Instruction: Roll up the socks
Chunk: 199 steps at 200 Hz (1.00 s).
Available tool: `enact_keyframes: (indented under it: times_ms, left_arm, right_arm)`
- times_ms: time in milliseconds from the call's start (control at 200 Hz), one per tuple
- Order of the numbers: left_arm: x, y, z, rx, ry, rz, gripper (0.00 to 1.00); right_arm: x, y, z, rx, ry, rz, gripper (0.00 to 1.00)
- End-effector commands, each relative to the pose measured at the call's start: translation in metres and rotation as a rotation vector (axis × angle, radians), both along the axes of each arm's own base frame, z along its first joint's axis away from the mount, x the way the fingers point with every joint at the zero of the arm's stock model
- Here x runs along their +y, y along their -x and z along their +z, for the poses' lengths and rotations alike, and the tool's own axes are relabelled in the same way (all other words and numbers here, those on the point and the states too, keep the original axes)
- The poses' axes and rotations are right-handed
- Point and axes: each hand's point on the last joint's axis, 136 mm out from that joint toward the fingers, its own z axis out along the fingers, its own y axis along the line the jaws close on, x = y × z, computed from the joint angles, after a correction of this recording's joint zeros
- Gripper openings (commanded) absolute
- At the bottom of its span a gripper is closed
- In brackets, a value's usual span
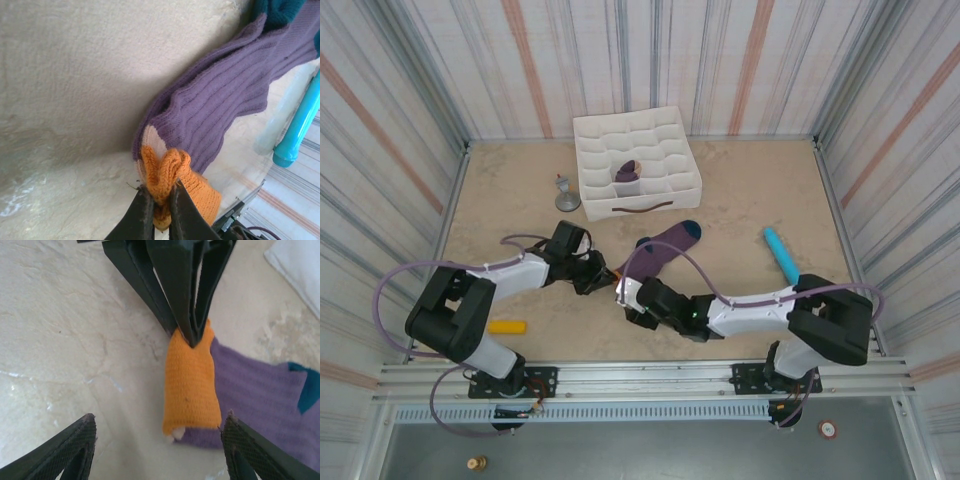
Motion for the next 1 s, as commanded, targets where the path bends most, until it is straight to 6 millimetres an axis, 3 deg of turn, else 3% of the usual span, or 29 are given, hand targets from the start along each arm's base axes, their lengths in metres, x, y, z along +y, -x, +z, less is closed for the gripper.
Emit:
enact_keyframes:
  times_ms: [0,441,671,857,992]
  left_arm:
    - [-0.003,0.004,0.005,0.02,0.035,-0.044,0.0]
    - [0.0,0.01,0.003,0.042,0.041,-0.071,0.0]
    - [0.006,0.011,0.002,0.046,0.035,-0.062,0.0]
    - [0.007,0.009,0.001,0.036,0.032,-0.049,0.0]
    - [0.01,0.006,0.001,0.024,0.027,-0.024,0.04]
  right_arm:
    - [0.008,-0.012,0.004,-0.123,0.025,0.011,0.66]
    - [0.026,-0.024,-0.023,-0.192,0.125,0.033,0.59]
    - [0.022,-0.024,-0.037,-0.159,0.141,0.008,0.38]
    - [0.015,-0.024,-0.044,-0.122,0.147,-0.014,0.1]
    - [0.012,-0.022,-0.05,-0.067,0.14,-0.019,0.0]
